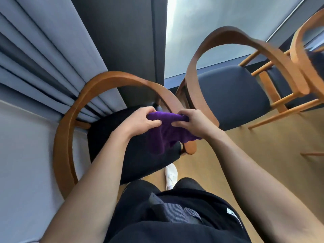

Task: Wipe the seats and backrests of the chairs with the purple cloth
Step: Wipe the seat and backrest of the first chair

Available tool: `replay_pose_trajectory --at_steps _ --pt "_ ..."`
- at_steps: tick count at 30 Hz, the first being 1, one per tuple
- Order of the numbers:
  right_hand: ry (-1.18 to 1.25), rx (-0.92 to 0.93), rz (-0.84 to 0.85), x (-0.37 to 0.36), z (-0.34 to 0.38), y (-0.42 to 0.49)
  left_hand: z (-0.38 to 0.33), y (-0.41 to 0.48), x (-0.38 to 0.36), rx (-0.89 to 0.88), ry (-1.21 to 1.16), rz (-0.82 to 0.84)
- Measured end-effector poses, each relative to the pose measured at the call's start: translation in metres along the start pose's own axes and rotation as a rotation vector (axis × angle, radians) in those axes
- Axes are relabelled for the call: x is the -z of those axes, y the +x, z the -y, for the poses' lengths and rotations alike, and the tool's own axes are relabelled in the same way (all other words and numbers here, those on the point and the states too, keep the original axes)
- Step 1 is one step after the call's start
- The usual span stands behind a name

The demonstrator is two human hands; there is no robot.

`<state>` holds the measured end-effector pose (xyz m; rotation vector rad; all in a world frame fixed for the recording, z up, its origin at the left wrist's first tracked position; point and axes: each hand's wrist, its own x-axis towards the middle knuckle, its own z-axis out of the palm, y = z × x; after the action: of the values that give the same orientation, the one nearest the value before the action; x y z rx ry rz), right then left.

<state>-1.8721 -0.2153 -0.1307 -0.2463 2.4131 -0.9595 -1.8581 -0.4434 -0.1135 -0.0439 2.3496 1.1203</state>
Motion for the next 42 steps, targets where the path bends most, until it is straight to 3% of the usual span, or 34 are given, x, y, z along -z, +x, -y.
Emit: replay_pose_trajectory --at_steps 4,7,11,14,18,23,27,31,36,42 --pt "-0.033 -0.114 -0.007 0.003 -0.035 -0.011 -0.001 0.020 -0.047 0.056 -0.086 0.081" --pt "-0.099 -0.222 -0.138 -0.010 -0.063 -0.005 0.013 0.043 -0.085 0.107 -0.202 0.066" --pt "-0.278 -0.330 -0.428 -0.060 -0.088 0.008 0.045 0.078 -0.125 0.196 -0.296 -0.067" --pt "-0.195 -0.327 -0.451 -0.103 -0.101 0.005 0.059 0.094 -0.141 0.270 -0.358 -0.204" --pt "-0.174 -0.369 -0.387 -0.142 -0.116 0.006 0.059 0.117 -0.142 0.183 -0.226 -0.314" --pt "-0.337 -0.440 -0.570 -0.171 -0.124 0.024 0.058 0.178 -0.108 -0.104 0.177 -0.490" --pt "-0.404 -0.457 -0.648 -0.181 -0.134 0.031 0.066 0.223 -0.082 -0.205 0.389 -0.441" --pt "-0.454 -0.479 -0.659 -0.177 -0.129 0.040 0.076 0.229 -0.074 -0.281 0.440 -0.407" --pt "-0.521 -0.473 -0.613 -0.144 -0.108 0.115 0.074 0.234 -0.065 -0.260 0.522 -0.343" --pt "-0.555 -0.411 -0.561 -0.137 -0.103 0.137 0.054 0.240 -0.064 -0.003 0.497 -0.286"
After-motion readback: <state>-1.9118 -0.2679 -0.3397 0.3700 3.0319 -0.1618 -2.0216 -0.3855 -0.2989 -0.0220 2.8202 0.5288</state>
